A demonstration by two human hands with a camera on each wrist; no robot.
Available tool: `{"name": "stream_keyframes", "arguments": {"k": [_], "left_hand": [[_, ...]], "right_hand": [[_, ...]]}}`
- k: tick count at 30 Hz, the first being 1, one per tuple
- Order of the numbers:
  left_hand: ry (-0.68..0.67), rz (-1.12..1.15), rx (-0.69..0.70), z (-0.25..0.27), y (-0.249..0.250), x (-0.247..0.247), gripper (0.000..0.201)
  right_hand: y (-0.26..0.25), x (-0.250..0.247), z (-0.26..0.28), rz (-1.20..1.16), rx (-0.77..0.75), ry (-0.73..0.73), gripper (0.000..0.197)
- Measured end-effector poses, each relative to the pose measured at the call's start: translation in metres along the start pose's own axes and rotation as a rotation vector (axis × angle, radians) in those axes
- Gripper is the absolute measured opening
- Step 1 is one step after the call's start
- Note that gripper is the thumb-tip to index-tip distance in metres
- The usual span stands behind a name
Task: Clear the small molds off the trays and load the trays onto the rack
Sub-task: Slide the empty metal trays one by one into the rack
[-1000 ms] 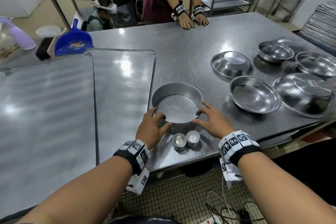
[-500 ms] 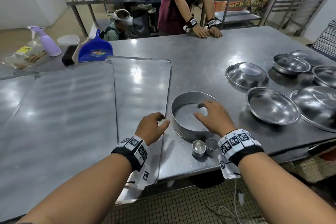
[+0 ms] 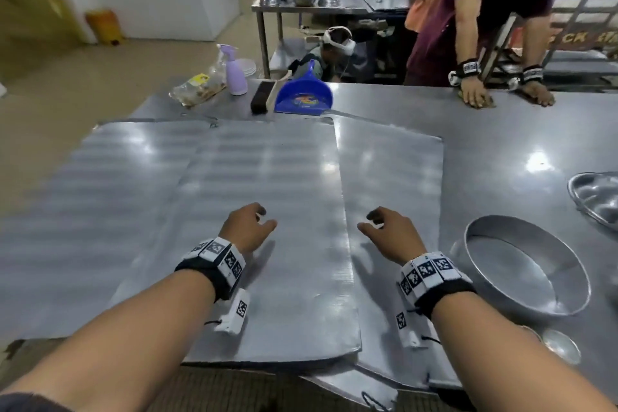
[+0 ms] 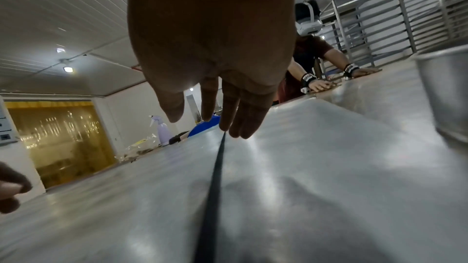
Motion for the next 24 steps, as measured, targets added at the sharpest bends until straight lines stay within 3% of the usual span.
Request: {"name": "stream_keyframes", "arguments": {"k": [6, 11, 17, 24], "left_hand": [[0.056, 0.001, -0.139, -0.034, -0.103, -0.056, 0.046], [0.041, -0.053, -0.232, -0.055, -0.161, -0.079, 0.059], [0.029, 0.071, -0.302, -0.071, -0.198, -0.085, 0.068], [0.089, 0.257, -0.412, -0.086, -0.215, -0.088, 0.061]], "right_hand": [[-0.035, 0.047, -0.035, 0.002, 0.072, -0.007, 0.045], [-0.037, 0.067, -0.054, 0.003, 0.199, -0.001, 0.052], [-0.032, 0.079, -0.064, 0.014, 0.298, 0.007, 0.06], [-0.027, 0.079, -0.083, -0.015, 0.343, 0.028, 0.059]]}}
Point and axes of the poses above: each hand's wrist, its own z-axis away from the middle knuckle, its own x-axis out of the palm, y = z × x, the point moved 8 cm from there along -z, towards the middle knuckle, and after that the axes turned 1 degree about -x, right-handed, at the moved point
